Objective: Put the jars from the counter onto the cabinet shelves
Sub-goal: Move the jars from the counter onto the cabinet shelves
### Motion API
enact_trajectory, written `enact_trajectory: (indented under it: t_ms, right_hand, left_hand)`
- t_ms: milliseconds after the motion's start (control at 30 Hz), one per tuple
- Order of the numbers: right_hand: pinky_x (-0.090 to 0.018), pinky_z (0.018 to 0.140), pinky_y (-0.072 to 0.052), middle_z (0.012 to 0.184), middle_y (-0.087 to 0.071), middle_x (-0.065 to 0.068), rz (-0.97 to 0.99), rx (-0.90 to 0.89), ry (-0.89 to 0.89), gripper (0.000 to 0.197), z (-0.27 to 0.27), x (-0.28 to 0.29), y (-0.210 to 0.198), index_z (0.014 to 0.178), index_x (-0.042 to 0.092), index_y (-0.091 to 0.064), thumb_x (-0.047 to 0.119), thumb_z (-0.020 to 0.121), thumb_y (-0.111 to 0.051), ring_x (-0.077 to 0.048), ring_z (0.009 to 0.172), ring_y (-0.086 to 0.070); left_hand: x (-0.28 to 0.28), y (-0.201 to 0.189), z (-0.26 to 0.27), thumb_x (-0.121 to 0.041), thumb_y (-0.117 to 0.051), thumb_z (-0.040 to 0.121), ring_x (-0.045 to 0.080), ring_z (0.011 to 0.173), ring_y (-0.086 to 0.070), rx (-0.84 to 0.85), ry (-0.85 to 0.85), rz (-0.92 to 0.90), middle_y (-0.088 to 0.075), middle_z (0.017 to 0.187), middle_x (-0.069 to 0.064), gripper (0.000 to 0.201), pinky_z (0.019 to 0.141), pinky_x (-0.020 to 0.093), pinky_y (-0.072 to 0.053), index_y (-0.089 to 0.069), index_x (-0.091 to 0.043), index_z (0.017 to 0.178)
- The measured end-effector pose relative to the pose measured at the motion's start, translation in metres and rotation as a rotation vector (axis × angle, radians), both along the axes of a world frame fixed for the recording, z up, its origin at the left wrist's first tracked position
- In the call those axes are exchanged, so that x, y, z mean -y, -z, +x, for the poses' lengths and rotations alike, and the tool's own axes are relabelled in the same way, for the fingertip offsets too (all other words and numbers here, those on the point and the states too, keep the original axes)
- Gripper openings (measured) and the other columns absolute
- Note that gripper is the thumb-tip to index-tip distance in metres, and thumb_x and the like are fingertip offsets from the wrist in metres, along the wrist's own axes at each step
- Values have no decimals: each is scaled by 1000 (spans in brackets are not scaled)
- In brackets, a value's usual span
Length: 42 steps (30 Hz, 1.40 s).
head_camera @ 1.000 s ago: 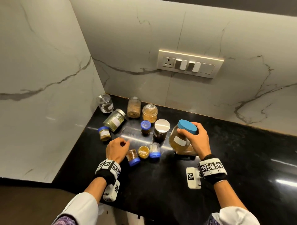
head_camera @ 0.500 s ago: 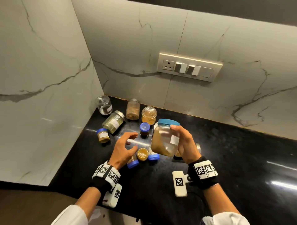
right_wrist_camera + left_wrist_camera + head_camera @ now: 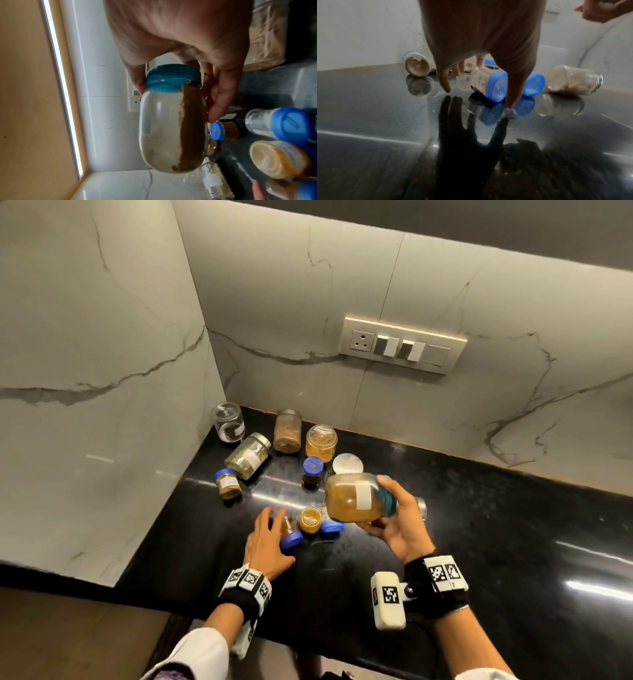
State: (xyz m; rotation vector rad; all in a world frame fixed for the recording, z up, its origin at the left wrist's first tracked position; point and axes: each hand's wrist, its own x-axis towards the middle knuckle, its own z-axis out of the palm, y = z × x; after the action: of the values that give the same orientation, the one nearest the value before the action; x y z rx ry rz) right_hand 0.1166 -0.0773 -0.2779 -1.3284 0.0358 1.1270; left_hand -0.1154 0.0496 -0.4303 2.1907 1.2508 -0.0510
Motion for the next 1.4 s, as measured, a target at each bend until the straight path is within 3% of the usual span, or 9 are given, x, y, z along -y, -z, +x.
enact_trajectory:
  t_ms: [133,300,500,700,833,1000,1167,1333,1400]
  right_hand:
    - [-54,98,-59,120,-76,-14,-59,76,43,55,-7,21,8,124,23,-64,44,77,-85,-34,112,-73]
    - [-52,99,-59,121,-74,-9,-52,123,64,46,-12,45,5,128,28,-62,46,87,-76,-31,110,-73]
    - [-44,87,-63,120,-78,-8,-101,160,44,57,-21,61,11,132,25,-64,49,83,-79,-29,110,-75]
    - [-39,77,-61,120,-76,-10,-128,171,45,46,-28,65,15,127,24,-67,43,86,-78,-30,112,-73]
    - [-45,89,-61,121,-74,-10,-137,192,63,30,-29,63,17,116,23,-70,36,89,-76,-29,115,-69]
    - [-40,82,-59,120,-74,-14,-162,215,128,31,-21,73,28,112,14,-74,30,87,-80,-30,116,-69]
    - [-39,79,-58,118,-75,-12,-191,188,236,36,-4,95,43,115,12,-75,29,85,-82,-30,115,-69]
    - [-30,67,-54,117,-76,-10,-198,197,294,38,12,110,54,116,14,-76,29,82,-85,-27,109,-71]
    - [-30,67,-55,115,-77,-8,-185,210,293,37,17,112,56,115,15,-77,28,82,-85,-23,105,-72]
  left_hand:
    - [-1,2,6,-28,-73,78,27,137,-49,49,30,65,-45,151,4,90,108,40,-46,-32,-29,158]
    - [-10,-1,12,-51,-71,89,28,128,-56,158,-195,-113,-59,138,6,71,105,40,-46,-48,-20,149]
    - [-29,3,5,-53,-49,102,32,117,-54,134,-263,-108,-48,115,9,44,103,43,-44,-70,-19,121]
    - [-36,3,-3,-41,-50,105,35,115,-59,183,-243,-132,-53,118,15,39,106,39,-42,-67,-14,127]
    - [-31,1,-6,-45,-54,103,34,118,-60,221,-299,-164,-55,126,15,44,105,41,-44,-62,-14,133]
    - [-23,-12,-8,-39,-61,100,33,126,-55,194,-345,-26,-50,139,14,51,106,47,-46,-55,-9,140]
    - [1,-37,21,-12,-75,85,27,97,-62,441,-254,335,-60,112,8,27,84,45,-54,-69,-9,110]
    - [20,-55,74,-7,-72,85,20,79,-57,555,-146,318,-63,90,5,5,71,34,-48,-68,-9,86]
    - [24,-55,88,-10,-72,87,22,70,-54,541,-165,287,-62,77,5,17,65,36,-45,-63,-9,73]
